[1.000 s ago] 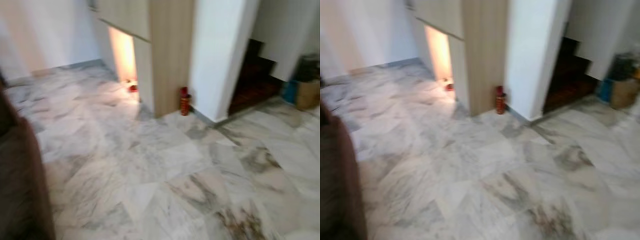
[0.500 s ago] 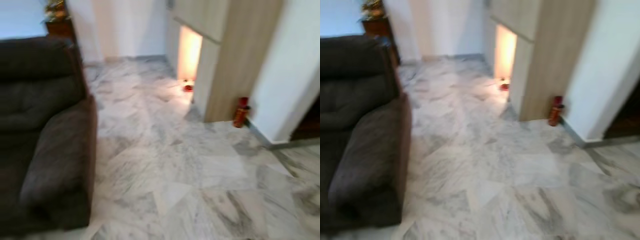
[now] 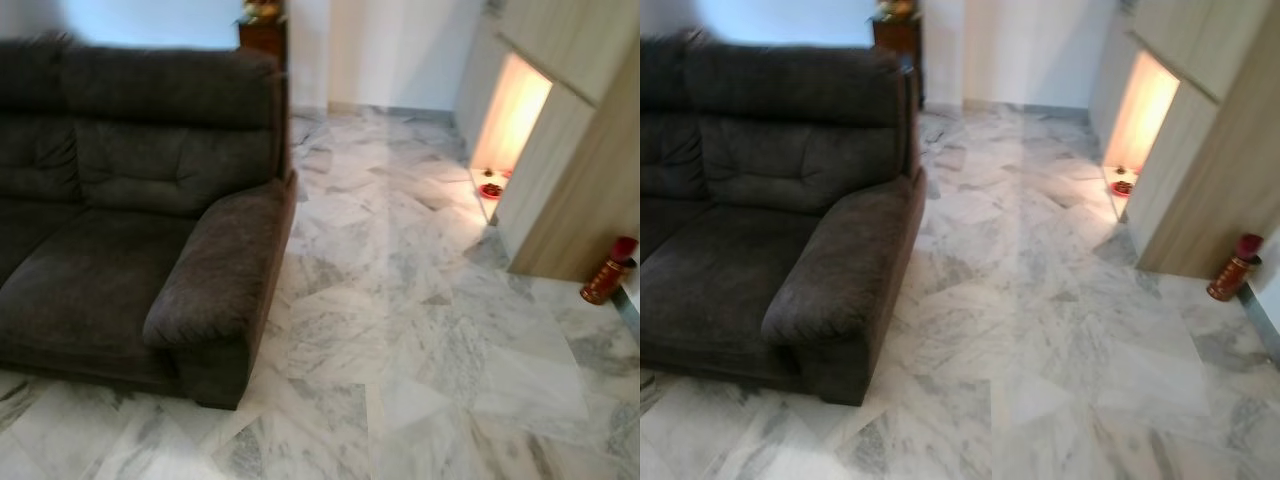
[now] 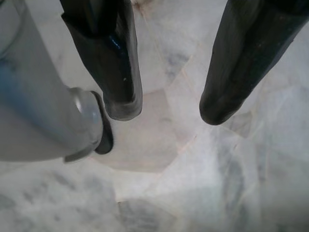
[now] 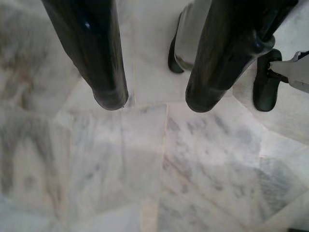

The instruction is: Move the pillow to the sofa from floor

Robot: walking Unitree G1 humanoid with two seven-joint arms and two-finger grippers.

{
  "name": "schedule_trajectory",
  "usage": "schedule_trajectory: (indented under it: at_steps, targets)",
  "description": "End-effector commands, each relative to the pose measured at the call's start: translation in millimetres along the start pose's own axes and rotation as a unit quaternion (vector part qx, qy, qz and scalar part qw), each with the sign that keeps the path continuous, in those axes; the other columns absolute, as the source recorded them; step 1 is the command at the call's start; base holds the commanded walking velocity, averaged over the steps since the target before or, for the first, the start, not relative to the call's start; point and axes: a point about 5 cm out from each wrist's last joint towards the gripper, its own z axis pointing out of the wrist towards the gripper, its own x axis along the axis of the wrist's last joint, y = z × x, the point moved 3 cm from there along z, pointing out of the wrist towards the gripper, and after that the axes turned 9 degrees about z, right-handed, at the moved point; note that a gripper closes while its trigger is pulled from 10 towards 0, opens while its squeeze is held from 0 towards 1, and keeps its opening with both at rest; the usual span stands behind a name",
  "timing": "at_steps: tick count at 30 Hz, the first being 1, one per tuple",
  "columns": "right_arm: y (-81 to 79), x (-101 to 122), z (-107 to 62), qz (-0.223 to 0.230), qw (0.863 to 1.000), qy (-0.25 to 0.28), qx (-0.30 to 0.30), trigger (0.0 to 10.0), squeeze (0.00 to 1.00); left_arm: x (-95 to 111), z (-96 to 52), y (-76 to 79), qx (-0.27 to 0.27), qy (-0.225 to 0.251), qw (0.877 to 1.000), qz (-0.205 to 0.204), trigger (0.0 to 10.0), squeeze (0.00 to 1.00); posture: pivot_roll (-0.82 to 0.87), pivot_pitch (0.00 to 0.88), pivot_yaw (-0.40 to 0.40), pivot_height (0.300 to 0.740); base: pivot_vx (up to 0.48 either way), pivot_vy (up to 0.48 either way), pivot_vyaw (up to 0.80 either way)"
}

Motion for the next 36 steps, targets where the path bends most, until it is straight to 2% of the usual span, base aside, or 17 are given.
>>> schedule_trajectory:
  at_steps: [1,8,10,28,36]
  targets:
    - [29.3,17.9,0.0,0.260,0.964,0.036,-0.047,10.0,0.00,39.8,11.3,-5.9,-0.028,-0.005,0.997,-0.076,10.0,0.00,-0.08,0.000,0.038,0.740,0.000,0.000,0.80]
    - [27.8,17.6,0.3,0.265,0.962,0.035,-0.048,10.0,0.00,37.7,10.8,-9.2,-0.026,-0.005,0.997,-0.074,10.0,0.00,-0.08,0.000,0.040,0.740,0.000,0.000,0.80]
    - [26.4,16.9,0.6,0.278,0.959,0.033,-0.046,10.0,0.00,38.0,10.9,-9.2,-0.025,-0.005,0.997,-0.074,10.0,0.00,-0.08,0.000,0.040,0.740,0.000,0.000,0.00]
    - [26.7,16.9,0.7,0.292,0.955,0.033,-0.050,10.0,0.00,38.5,11.0,-8.4,-0.027,-0.005,0.997,-0.076,10.0,0.00,-0.08,0.000,0.042,0.740,0.000,0.000,0.00]
    - [25.8,16.4,0.8,0.293,0.954,0.033,-0.051,10.0,0.00,36.7,10.8,-8.2,-0.029,-0.009,0.997,-0.070,10.0,0.00,-0.08,0.000,0.045,0.740,0.000,0.335,0.00]
